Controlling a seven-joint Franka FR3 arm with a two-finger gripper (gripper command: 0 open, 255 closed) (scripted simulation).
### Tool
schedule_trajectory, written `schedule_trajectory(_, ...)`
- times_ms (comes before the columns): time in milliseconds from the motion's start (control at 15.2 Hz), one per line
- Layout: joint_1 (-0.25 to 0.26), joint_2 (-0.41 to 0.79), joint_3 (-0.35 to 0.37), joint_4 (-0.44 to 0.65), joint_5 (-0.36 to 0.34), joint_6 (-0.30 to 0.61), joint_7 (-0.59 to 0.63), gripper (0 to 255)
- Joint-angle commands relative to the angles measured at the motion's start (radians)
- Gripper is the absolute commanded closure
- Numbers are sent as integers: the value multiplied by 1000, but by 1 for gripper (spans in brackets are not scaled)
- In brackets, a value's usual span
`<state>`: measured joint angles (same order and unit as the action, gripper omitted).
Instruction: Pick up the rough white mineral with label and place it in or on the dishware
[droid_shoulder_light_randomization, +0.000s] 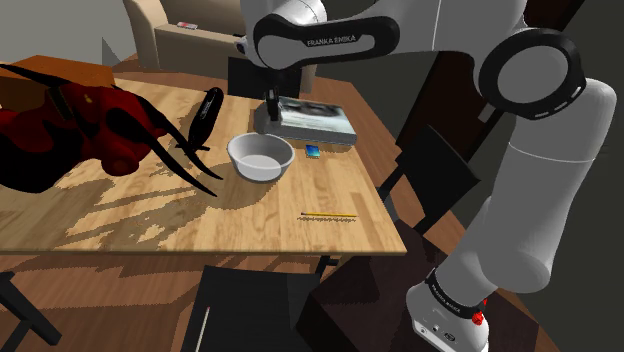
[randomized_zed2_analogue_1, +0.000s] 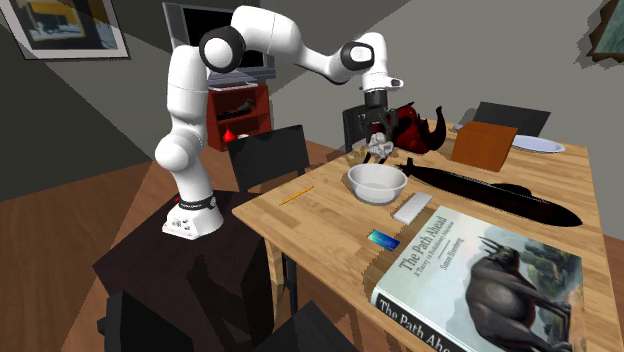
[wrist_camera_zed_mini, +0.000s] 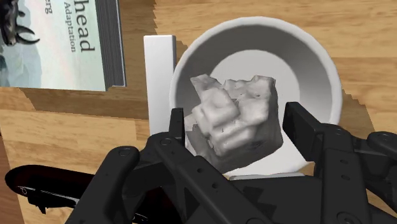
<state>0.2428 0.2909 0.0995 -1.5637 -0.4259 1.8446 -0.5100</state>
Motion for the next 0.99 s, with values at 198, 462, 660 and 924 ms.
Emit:
schedule_trajectory(198,-2,14,-2,-41,-8,53,20,255)
schedule_trajectory(462,-3,25,-4,-78,-16,97,39,255)
schedule_trajectory(660,-4,36,-6,-102,-23,130,53,255)
schedule_trajectory(924,-5,54,-9,-135,-34,177,74,255)
